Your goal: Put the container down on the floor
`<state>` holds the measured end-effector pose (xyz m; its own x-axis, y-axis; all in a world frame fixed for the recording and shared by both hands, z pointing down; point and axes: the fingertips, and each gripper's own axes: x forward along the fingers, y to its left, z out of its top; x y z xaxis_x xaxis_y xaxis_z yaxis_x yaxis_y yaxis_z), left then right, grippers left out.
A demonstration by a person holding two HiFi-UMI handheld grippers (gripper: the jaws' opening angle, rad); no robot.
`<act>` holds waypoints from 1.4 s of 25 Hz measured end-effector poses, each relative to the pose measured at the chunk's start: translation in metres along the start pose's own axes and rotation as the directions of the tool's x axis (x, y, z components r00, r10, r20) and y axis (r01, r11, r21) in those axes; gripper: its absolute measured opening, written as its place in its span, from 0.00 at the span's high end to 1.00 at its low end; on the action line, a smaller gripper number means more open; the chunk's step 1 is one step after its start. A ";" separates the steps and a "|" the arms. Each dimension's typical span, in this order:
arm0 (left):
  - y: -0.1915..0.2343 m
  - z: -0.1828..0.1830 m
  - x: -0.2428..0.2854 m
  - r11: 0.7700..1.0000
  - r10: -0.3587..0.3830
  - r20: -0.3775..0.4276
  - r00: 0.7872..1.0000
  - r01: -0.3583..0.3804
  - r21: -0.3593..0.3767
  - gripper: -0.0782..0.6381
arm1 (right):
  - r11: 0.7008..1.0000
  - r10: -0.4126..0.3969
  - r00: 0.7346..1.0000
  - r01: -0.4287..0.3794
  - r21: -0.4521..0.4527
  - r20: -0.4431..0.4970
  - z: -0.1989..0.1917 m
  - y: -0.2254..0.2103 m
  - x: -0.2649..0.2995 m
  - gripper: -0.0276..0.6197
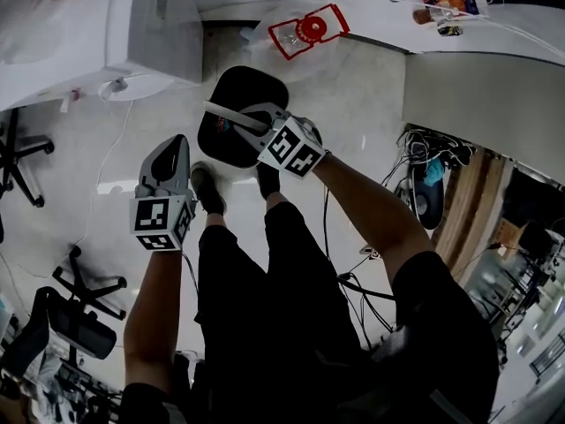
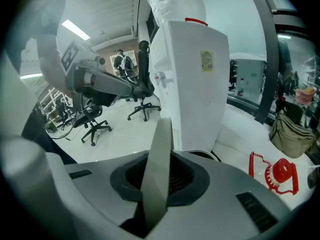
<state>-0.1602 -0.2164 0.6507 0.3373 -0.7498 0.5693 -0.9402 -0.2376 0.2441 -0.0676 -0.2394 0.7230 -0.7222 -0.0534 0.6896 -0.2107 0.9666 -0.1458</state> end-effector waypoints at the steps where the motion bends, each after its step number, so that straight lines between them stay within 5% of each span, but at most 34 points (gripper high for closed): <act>1: 0.001 -0.003 0.002 1.000 0.000 -0.005 1.000 0.000 -0.001 0.88 | 1.000 0.002 1.000 -0.002 -0.006 -0.013 -0.005 -0.002 0.005 0.87; 35: 0.035 -0.088 0.092 1.000 -0.007 -0.140 0.990 0.010 0.017 0.88 | 0.994 0.010 0.965 -0.038 -0.103 -0.262 -0.114 -0.064 0.142 0.87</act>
<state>-0.1576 -0.2393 0.7801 0.3476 -0.6541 0.6718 -0.9375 -0.2555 0.2363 -0.0818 -0.2803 0.9115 -0.5262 0.0235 0.8501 -0.1146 0.9885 -0.0982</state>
